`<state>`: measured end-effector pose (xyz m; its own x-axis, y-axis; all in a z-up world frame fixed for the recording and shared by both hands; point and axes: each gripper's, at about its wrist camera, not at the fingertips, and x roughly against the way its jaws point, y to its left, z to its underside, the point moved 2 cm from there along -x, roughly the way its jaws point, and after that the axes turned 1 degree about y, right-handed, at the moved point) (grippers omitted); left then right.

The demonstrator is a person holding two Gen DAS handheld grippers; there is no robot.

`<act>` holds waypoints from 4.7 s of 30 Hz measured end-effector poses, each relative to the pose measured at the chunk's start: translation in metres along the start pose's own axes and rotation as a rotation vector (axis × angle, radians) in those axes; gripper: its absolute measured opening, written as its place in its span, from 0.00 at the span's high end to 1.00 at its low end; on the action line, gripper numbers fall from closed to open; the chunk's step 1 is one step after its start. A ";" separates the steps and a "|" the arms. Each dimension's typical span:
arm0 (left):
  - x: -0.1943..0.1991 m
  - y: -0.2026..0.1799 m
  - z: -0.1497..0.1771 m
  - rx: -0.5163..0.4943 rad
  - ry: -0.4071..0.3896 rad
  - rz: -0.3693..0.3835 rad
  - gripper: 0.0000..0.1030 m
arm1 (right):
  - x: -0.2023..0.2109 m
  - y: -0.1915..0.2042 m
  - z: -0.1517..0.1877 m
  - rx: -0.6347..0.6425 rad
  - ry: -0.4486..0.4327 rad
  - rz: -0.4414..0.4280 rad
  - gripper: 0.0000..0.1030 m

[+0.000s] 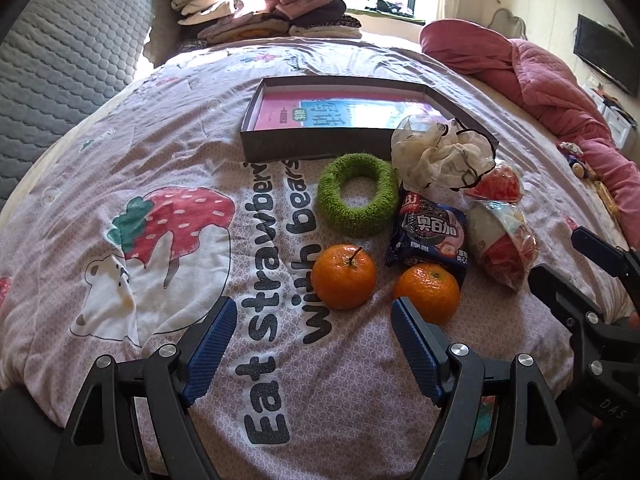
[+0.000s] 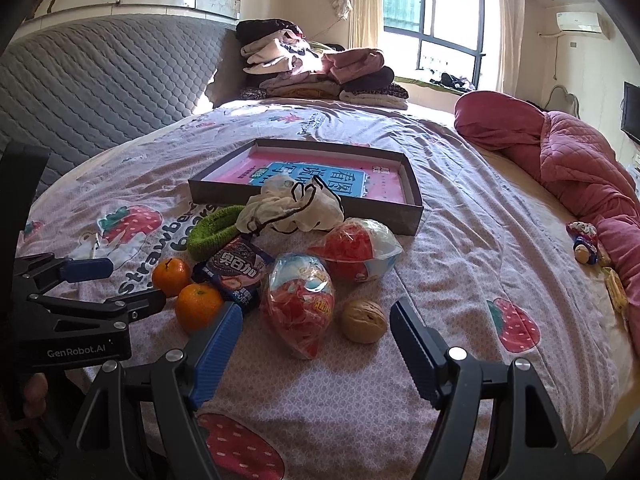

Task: Organize objects
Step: 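Move left tool toward a tangerine while right tool approaches the clear candy bag, then grasp the tangerine with left tool while right tool grasps the red-candy bag, then carry both items over the pink tray and open both tools to release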

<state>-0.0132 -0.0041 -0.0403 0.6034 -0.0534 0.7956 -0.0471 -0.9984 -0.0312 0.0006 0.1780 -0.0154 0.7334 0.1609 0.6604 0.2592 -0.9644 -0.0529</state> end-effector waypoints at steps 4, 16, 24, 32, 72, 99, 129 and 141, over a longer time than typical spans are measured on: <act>-0.006 0.001 -0.001 -0.006 0.005 -0.002 0.22 | -0.011 0.002 0.000 0.019 0.019 0.014 0.26; -0.026 0.004 -0.008 -0.022 0.022 0.014 0.22 | -0.032 0.012 -0.002 0.087 0.041 0.046 0.26; -0.035 0.003 -0.018 -0.020 0.006 0.048 0.22 | -0.044 0.018 -0.005 0.130 0.058 0.062 0.31; -0.039 0.003 -0.018 -0.019 0.002 0.076 0.30 | -0.054 0.023 -0.006 0.166 0.068 0.081 0.49; 0.002 -0.003 -0.046 -0.020 -0.098 0.159 0.62 | -0.015 0.001 -0.031 0.049 -0.066 0.002 0.50; -0.031 0.000 -0.127 -0.029 -0.144 0.124 0.62 | -0.050 -0.034 -0.092 0.033 -0.132 0.017 0.50; -0.129 0.022 -0.175 -0.019 -0.029 0.066 0.62 | -0.169 -0.071 -0.121 0.039 0.096 -0.014 0.50; -0.144 0.024 -0.172 -0.009 0.007 0.069 0.61 | -0.180 -0.071 -0.118 0.042 0.121 -0.002 0.49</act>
<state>-0.2378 -0.0168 -0.0518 0.5929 -0.1223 0.7959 -0.0962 -0.9921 -0.0808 -0.2238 0.1924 -0.0418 0.6522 0.1334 0.7462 0.2886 -0.9540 -0.0817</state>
